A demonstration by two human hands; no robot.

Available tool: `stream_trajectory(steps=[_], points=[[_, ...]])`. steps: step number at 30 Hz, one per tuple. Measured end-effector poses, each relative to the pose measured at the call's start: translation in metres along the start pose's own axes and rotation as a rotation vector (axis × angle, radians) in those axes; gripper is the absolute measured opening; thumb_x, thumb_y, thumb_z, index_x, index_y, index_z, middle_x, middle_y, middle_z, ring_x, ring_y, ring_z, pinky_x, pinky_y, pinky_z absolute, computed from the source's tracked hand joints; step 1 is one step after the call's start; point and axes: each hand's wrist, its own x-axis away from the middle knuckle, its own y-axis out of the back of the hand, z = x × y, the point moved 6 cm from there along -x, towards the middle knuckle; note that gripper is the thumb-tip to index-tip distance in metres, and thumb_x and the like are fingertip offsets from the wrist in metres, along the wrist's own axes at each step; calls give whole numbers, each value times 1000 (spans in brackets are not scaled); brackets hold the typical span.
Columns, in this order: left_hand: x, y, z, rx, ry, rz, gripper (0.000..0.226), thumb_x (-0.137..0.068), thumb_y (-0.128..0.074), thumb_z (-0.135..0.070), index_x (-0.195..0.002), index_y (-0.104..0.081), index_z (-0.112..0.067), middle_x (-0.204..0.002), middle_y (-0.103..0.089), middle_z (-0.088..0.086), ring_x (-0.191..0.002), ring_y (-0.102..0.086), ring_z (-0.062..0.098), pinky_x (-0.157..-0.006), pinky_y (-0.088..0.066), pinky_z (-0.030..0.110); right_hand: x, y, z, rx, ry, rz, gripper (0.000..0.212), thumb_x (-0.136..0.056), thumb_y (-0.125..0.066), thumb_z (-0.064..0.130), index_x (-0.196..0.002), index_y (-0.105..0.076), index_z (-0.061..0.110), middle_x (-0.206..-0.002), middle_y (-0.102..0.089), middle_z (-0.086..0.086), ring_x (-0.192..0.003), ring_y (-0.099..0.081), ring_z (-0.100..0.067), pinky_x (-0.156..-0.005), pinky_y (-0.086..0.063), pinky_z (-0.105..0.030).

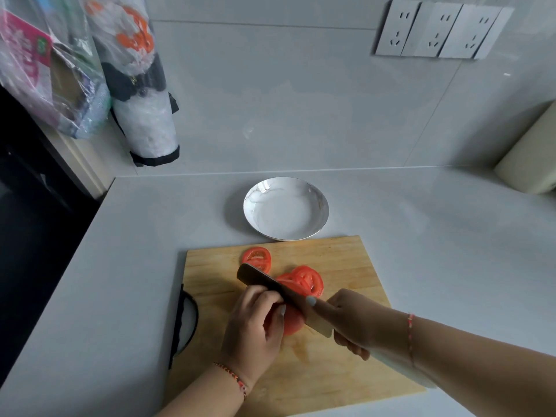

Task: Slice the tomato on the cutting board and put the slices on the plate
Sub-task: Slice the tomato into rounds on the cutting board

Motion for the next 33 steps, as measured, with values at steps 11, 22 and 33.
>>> stream_trajectory(steps=[11,22,33], points=[[-1,2,-2,1,-10,-13,6,-86,-54,-20,-90,-59,-19,-94,-52,-7,-87,-53,7,-75,-45,16,4,-6,-35,27,-45,14,65,-89,-30,64,-80,-58,7,-48,-53,-3,-34,-49,-13,-42,-47,-20],[9,3,0,-31,20,-45,9,-88,-50,-26,-94,-55,-25,-95,-54,-3,-87,-51,6,-75,-43,15,-5,2,-51,-399,-217,49,56,-92,-34,61,-83,-53,10,-43,-41,0,-37,-30,-13,-44,-27,-19],[12,4,1,-68,34,-3,13,-91,-47,-30,-98,-57,-26,-99,-52,-6,-88,-48,1,-72,-38,3,2,14,-42,-580,-73,172,57,-91,-35,62,-73,-53,10,-54,-41,-4,-42,-30,-14,-43,-27,-21]])
